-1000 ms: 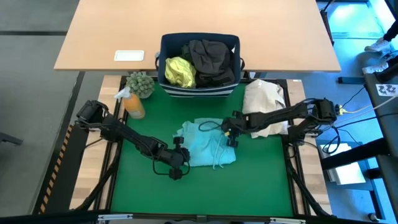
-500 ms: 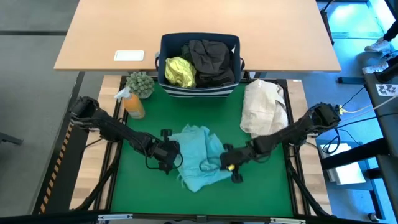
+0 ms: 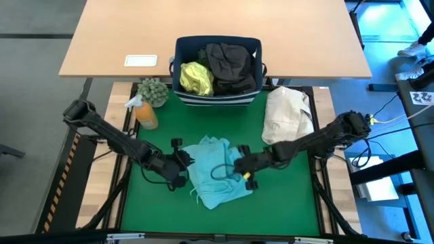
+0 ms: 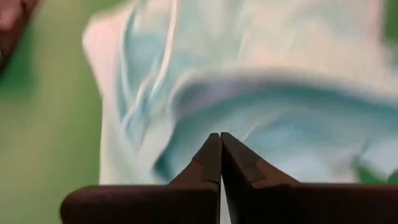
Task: Fold laundry
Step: Fold the blue shorts
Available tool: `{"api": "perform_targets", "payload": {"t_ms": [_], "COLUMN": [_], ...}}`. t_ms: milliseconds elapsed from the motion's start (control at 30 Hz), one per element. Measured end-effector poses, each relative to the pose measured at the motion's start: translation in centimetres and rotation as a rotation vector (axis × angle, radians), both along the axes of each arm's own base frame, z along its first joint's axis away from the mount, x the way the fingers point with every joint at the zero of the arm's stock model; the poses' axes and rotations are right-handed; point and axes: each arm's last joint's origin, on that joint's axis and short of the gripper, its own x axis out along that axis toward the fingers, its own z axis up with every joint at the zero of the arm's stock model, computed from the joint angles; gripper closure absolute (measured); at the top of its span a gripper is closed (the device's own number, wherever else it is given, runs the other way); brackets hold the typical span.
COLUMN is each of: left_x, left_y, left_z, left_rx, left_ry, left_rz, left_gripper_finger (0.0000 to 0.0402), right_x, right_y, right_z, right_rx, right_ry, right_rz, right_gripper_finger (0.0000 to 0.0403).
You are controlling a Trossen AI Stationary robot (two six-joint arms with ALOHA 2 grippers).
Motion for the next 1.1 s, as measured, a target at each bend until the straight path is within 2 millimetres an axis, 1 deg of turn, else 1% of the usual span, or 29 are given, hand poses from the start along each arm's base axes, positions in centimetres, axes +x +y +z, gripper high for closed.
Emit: {"api": "perform_targets", "payload": {"t_ms": [133, 233, 333, 433, 533, 600, 700, 800, 967, 1100], "left_x": [0.3, 0.8, 1.2, 1.6, 1.6, 1.7, 1.5, 1.5, 1.5, 1.5], "left_y": [-0.6, -0.9, -1.0, -0.9, -0.7, -0.7, -0.6, -0.6, -0.6, -0.5], "left_z": [-1.0, -2.4, -3.5, -4.2, -4.2, -4.2, -4.3, -4.3, -4.3, -4.3], "left_rx": [-0.015, -0.019, -0.004, 0.005, 0.006, 0.006, 0.013, 0.014, 0.031, 0.033], "left_ry": [0.018, 0.062, 0.096, 0.115, 0.119, 0.119, 0.133, 0.135, 0.130, 0.133], "left_rz": [0.019, 0.039, 0.049, 0.057, 0.064, 0.067, 0.067, 0.068, 0.078, 0.078], "left_gripper_finger": [0.0377, 0.0377, 0.0377, 0.0377, 0.0377, 0.0377, 0.0377, 0.0377, 0.0377, 0.0377], "right_x": [1.4, 2.3, 3.3, 4.3, 4.9, 4.7, 4.5, 4.0, 3.0, 1.8], "right_y": [-1.0, -1.8, -2.7, -3.5, -4.0, -4.2, -4.1, -3.4, -1.6, -0.1], "right_z": [1.2, 1.1, -0.2, -2.3, -4.9, -6.0, -6.8, -7.1, -7.4, -7.6], "right_rx": [0.028, 0.030, 0.022, 0.041, 0.078, 0.086, 0.078, 0.075, 0.077, 0.056], "right_ry": [-0.158, -0.209, -0.208, -0.176, -0.083, -0.008, 0.043, 0.095, 0.174, 0.262], "right_rz": [0.026, 0.013, -0.014, -0.043, -0.087, -0.108, -0.135, -0.155, -0.182, -0.199], "right_gripper_finger": [0.0400, 0.0400, 0.0400, 0.0401, 0.0401, 0.0401, 0.0401, 0.0401, 0.0401, 0.0401]}}
